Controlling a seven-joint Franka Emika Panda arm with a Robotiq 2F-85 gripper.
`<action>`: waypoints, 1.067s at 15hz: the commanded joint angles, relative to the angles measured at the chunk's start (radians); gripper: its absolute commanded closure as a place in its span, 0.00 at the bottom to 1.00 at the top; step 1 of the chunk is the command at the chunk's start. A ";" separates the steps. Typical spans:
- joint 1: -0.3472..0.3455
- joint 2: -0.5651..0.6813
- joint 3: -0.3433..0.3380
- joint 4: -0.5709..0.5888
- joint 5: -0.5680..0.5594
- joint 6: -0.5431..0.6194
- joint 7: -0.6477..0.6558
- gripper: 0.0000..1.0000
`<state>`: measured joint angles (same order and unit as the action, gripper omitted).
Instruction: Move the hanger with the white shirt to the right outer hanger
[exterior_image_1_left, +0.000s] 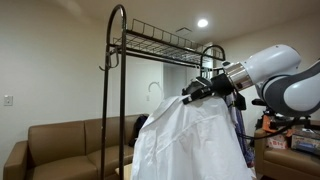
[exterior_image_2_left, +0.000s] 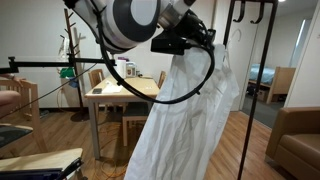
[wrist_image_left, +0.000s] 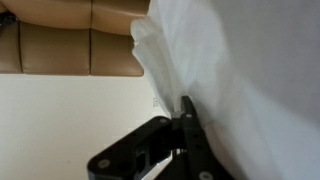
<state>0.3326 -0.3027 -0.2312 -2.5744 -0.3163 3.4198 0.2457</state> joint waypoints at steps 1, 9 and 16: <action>0.104 -0.031 -0.053 -0.026 -0.026 -0.038 0.039 0.91; 0.498 -0.180 -0.192 -0.115 -0.005 -0.151 0.059 0.91; 0.436 -0.062 -0.097 0.076 0.072 -0.048 0.138 0.91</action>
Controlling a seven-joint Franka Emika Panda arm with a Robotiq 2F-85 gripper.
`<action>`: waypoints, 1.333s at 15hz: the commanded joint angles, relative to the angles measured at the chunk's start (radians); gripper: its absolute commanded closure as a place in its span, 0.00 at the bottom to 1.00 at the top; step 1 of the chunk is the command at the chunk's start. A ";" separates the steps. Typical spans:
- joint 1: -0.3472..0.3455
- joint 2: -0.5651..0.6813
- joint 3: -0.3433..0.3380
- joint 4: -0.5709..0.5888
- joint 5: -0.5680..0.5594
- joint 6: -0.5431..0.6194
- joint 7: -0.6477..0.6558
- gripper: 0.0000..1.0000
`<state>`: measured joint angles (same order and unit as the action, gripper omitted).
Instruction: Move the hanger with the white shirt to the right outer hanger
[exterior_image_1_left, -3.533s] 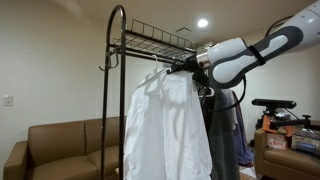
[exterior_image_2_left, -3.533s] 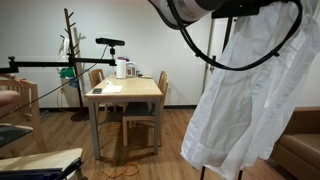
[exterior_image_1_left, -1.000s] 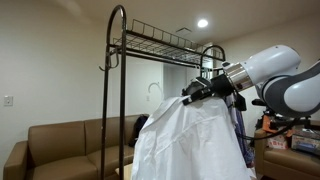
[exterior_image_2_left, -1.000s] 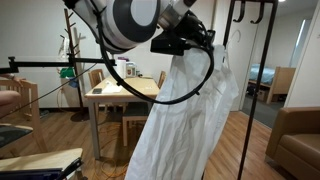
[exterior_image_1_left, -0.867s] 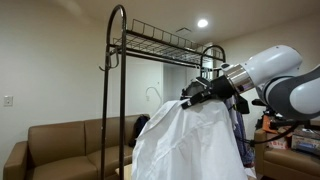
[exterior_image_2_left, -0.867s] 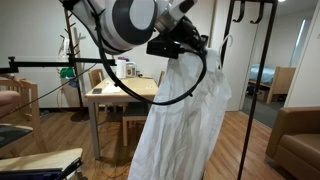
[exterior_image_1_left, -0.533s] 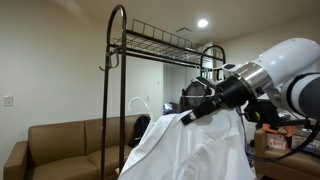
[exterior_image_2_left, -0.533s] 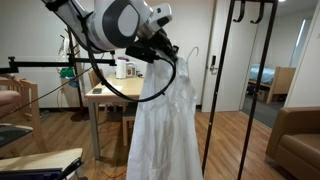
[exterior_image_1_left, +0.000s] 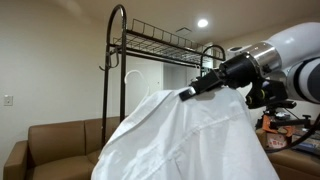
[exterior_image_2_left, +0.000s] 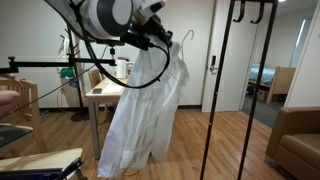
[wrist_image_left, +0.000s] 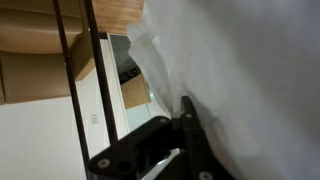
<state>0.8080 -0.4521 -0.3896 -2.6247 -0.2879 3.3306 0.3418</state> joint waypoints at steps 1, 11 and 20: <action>-0.038 0.124 0.073 0.182 0.057 0.047 0.045 0.91; -0.149 0.243 0.157 0.307 0.097 0.090 0.037 0.91; -0.409 0.469 0.377 0.557 0.300 0.122 -0.059 0.91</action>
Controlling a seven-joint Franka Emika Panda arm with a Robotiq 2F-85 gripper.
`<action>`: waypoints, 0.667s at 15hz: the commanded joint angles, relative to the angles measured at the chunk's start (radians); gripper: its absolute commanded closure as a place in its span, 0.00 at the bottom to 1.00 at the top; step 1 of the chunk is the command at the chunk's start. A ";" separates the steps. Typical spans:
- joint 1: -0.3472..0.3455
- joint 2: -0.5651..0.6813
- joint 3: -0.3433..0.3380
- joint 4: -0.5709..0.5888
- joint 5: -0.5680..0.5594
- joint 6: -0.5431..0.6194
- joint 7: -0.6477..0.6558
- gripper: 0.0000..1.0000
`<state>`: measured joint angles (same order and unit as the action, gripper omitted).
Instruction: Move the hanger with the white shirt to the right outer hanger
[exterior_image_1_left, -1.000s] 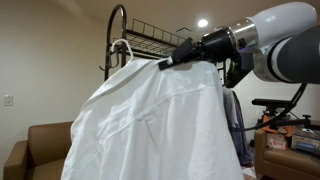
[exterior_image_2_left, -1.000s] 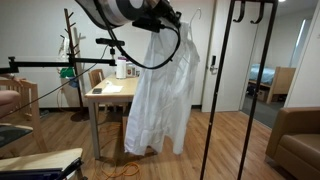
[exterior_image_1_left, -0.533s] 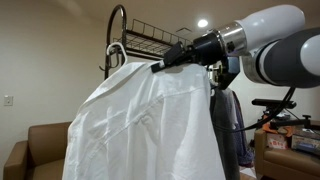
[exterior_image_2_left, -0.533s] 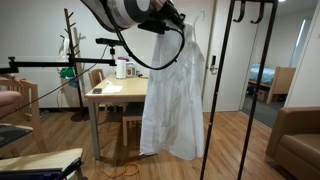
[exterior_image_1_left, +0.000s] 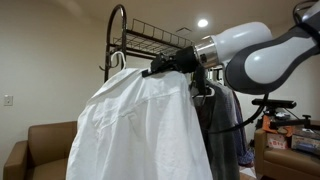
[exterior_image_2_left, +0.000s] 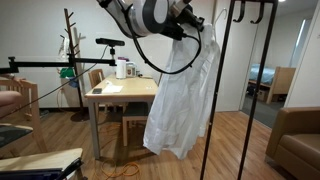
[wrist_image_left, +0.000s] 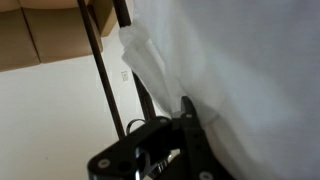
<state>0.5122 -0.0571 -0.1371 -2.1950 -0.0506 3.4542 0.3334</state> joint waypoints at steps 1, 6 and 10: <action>-0.130 0.096 0.142 0.163 0.073 -0.004 -0.066 0.91; -0.023 0.160 0.053 0.227 0.206 0.005 -0.182 0.92; 0.066 0.193 -0.026 0.207 0.348 0.005 -0.290 0.92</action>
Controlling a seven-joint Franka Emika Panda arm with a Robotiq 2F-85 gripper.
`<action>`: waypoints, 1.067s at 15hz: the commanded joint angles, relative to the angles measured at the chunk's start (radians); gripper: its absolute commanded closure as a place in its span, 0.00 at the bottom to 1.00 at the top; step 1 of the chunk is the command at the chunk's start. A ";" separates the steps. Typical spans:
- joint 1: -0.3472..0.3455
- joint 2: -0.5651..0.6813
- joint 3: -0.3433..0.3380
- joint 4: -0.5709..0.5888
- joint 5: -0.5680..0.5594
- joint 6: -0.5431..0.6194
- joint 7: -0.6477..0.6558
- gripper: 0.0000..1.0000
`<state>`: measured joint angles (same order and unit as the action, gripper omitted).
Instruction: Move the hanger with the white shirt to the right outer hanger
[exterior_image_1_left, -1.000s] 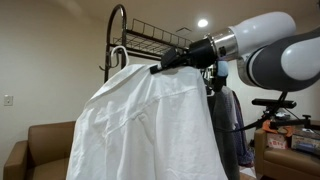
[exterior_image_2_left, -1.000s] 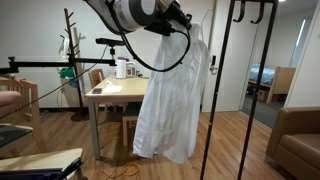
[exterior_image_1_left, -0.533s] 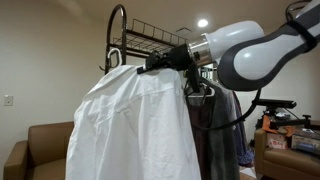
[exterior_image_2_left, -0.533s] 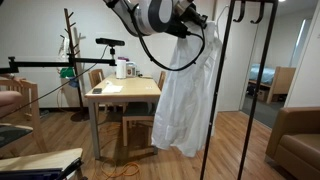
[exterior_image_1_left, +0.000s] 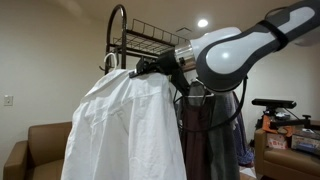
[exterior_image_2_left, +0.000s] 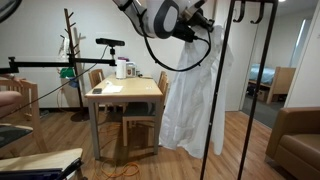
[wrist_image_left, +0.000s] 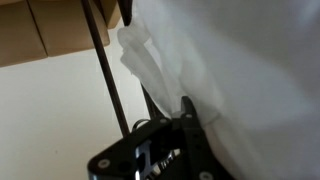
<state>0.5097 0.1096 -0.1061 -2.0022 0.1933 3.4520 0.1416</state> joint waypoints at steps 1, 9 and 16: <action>0.098 0.035 -0.085 0.015 0.137 0.007 -0.125 0.92; 0.301 0.075 -0.254 0.082 0.274 0.005 -0.170 0.91; 0.425 0.096 -0.371 0.105 0.338 0.005 -0.165 0.92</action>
<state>0.8733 0.1860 -0.4201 -1.9152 0.4559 3.4521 0.0047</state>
